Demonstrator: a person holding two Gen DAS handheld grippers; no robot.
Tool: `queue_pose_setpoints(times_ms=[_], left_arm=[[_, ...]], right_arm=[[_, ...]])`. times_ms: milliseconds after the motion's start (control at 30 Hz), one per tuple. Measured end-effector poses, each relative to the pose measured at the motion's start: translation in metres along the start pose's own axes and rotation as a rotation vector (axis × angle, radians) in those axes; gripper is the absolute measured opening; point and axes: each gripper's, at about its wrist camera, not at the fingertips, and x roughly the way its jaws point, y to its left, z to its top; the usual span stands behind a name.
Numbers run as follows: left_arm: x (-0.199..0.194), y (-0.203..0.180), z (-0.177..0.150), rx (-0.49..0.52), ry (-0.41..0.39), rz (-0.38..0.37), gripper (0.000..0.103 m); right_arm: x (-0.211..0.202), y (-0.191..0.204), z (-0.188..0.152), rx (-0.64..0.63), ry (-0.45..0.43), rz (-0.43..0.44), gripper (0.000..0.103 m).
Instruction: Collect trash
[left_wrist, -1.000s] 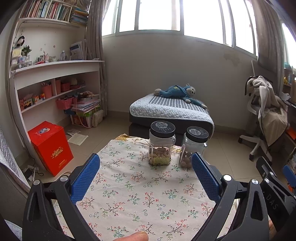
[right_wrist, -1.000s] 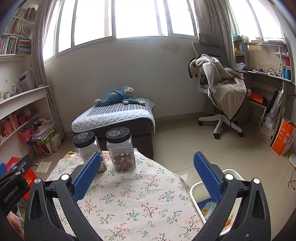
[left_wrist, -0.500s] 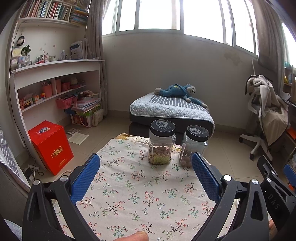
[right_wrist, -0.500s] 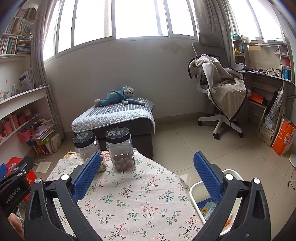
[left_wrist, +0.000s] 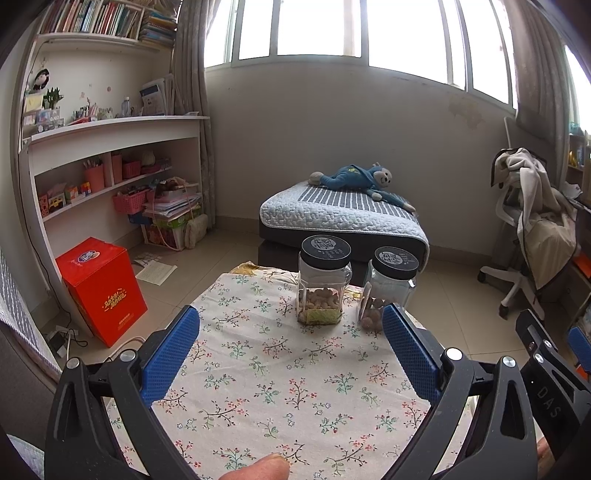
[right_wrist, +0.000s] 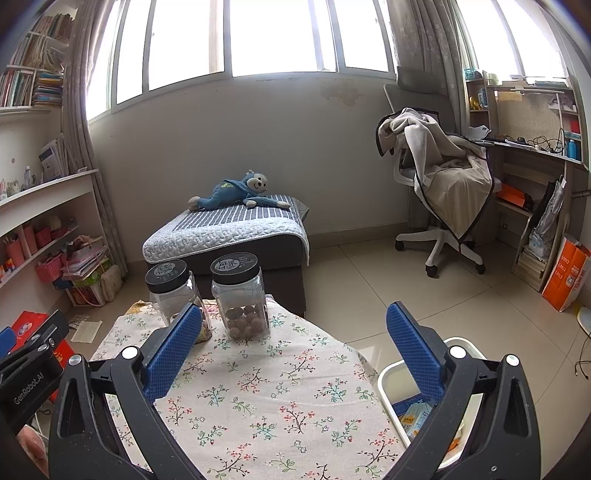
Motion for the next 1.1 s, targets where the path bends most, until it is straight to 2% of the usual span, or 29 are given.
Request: queue_pose_setpoints(times_ms=[1000,1100], left_arm=[[-0.0026,-0.0073,-0.0008,0.039,-0.020,0.011,0.096],[-0.0031,-0.0067,-0.0012,0.039,-0.028,-0.002,0.091]], right_arm=[[0.0003,-0.0065,-0.0023,-0.005,0.011,0.001,0.096],[0.0003,-0.0067,-0.0021,-0.006,0.011,0.002,0.096]])
